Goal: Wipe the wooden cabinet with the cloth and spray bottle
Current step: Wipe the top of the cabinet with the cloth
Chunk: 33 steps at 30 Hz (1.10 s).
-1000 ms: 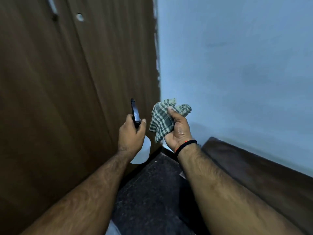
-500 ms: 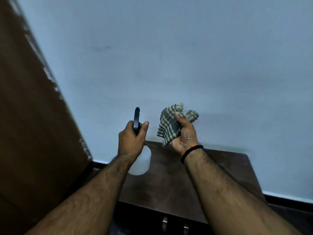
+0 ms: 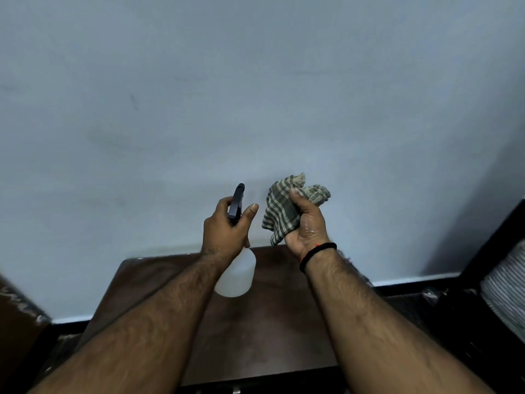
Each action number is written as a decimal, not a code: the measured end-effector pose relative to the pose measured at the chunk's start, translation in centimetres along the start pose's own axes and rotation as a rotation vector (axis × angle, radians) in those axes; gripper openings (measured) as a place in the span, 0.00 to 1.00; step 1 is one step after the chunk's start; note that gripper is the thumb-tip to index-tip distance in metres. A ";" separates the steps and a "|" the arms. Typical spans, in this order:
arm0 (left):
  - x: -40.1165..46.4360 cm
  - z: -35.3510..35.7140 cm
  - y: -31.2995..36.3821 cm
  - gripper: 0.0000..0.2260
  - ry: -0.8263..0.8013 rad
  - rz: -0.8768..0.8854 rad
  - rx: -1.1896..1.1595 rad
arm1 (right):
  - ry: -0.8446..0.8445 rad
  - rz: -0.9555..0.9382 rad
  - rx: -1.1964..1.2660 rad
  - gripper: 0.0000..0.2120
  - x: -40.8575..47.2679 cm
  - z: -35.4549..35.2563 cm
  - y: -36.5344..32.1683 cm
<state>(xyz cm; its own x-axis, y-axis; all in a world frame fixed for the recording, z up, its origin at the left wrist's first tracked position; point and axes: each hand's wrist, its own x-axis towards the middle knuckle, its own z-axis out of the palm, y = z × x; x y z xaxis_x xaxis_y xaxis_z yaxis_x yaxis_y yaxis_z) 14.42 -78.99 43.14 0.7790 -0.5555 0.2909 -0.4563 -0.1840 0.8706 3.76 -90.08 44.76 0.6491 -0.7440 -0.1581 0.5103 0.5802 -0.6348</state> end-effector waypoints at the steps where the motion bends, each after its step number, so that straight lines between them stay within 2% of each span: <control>1: 0.0 0.5 0.2 0.15 -0.002 -0.002 0.004 | 0.014 -0.005 0.002 0.20 0.0 -0.4 -0.6; 4: -0.4 2.0 0.6 0.14 -0.041 -0.020 0.002 | 0.069 -0.029 -0.003 0.21 0.1 -2.0 -2.4; 8: -1.5 1.6 -0.2 0.14 -0.176 -0.092 0.047 | 0.107 -0.054 -0.024 0.19 -0.1 -3.3 -2.7; 12: -3.1 0.5 -2.4 0.16 -0.233 -0.154 0.129 | 0.159 -0.020 -0.031 0.16 -1.8 -4.6 -0.3; 18: -4.8 -0.9 -4.8 0.23 -0.365 -0.223 0.137 | 0.281 -0.001 -0.152 0.20 -3.5 -6.7 4.8; 22: -6.0 -1.3 -5.6 0.23 -0.400 -0.283 0.151 | 0.319 -0.021 -0.167 0.10 -4.2 -8.4 7.2; 24: -6.7 -1.3 -6.0 0.23 -0.422 -0.297 0.156 | 0.363 -0.033 -0.146 0.08 -4.8 -9.3 7.6; 28: -7.6 -0.8 -6.2 0.21 -0.465 -0.330 0.100 | 0.452 -0.034 -0.193 0.19 -5.7 -10.8 7.6; 33: -7.1 0.3 -5.6 0.17 -0.504 -0.372 0.064 | 0.464 -0.073 -0.237 0.25 -5.5 -11.6 6.7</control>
<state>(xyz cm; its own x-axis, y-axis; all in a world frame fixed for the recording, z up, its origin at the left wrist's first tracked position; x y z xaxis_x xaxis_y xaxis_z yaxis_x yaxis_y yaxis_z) 11.31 -74.30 36.06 0.5988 -0.7565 -0.2630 -0.2309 -0.4775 0.8478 -2.94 -85.99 32.57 0.2711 -0.8793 -0.3917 0.3679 0.4707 -0.8019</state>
